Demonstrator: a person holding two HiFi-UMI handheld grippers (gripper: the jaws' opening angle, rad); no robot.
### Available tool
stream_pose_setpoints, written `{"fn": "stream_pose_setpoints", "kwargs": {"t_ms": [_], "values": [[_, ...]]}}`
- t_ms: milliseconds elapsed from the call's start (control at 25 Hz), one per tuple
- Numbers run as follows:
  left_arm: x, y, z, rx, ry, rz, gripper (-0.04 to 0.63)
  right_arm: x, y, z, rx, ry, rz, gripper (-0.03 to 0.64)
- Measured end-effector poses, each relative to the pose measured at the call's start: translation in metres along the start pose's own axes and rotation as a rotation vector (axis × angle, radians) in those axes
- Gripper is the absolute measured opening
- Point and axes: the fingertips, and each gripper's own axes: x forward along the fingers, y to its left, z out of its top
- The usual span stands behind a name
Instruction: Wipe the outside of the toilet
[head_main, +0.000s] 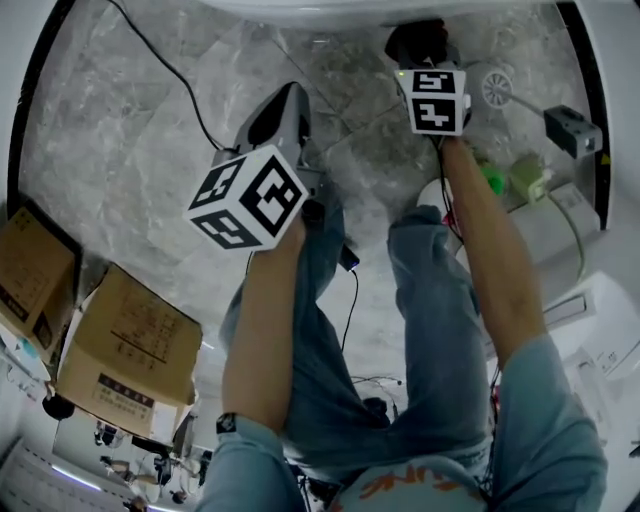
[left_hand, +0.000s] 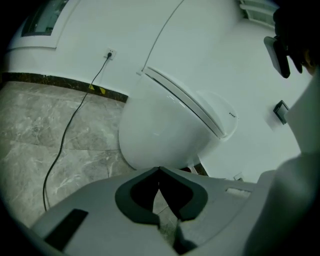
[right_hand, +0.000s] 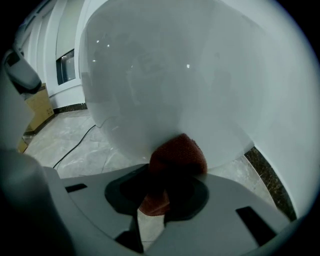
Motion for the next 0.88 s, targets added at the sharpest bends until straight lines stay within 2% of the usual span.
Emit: {"fn": "stream_pose_setpoints", "kwargs": {"t_ms": [240,360,440,560,760,880], "values": [[-0.016,0.028,0.021,-0.044,-0.057,0.012,-0.005,-0.002,0.038,0.009,0.030,0.000,-0.002,0.081],[-0.022,0.033,0.031,-0.058,-0.102,0.025,-0.005,-0.004,0.060,0.015,-0.006,-0.004,0.020,0.081],[-0.026,0.034,0.037,-0.035,-0.127,0.035,-0.005,-0.006,0.077,0.019,-0.040,-0.011,0.038,0.080],[-0.030,0.036,0.038,-0.002,-0.134,0.052,-0.005,-0.006,0.104,0.029,-0.077,-0.027,0.075,0.080],[-0.038,0.047,0.042,-0.006,-0.141,0.063,-0.005,-0.009,0.157,0.053,-0.152,-0.067,0.172,0.080],[-0.049,0.063,0.051,0.030,-0.164,0.116,-0.005,-0.019,0.180,0.070,-0.202,-0.101,0.243,0.080]]}}
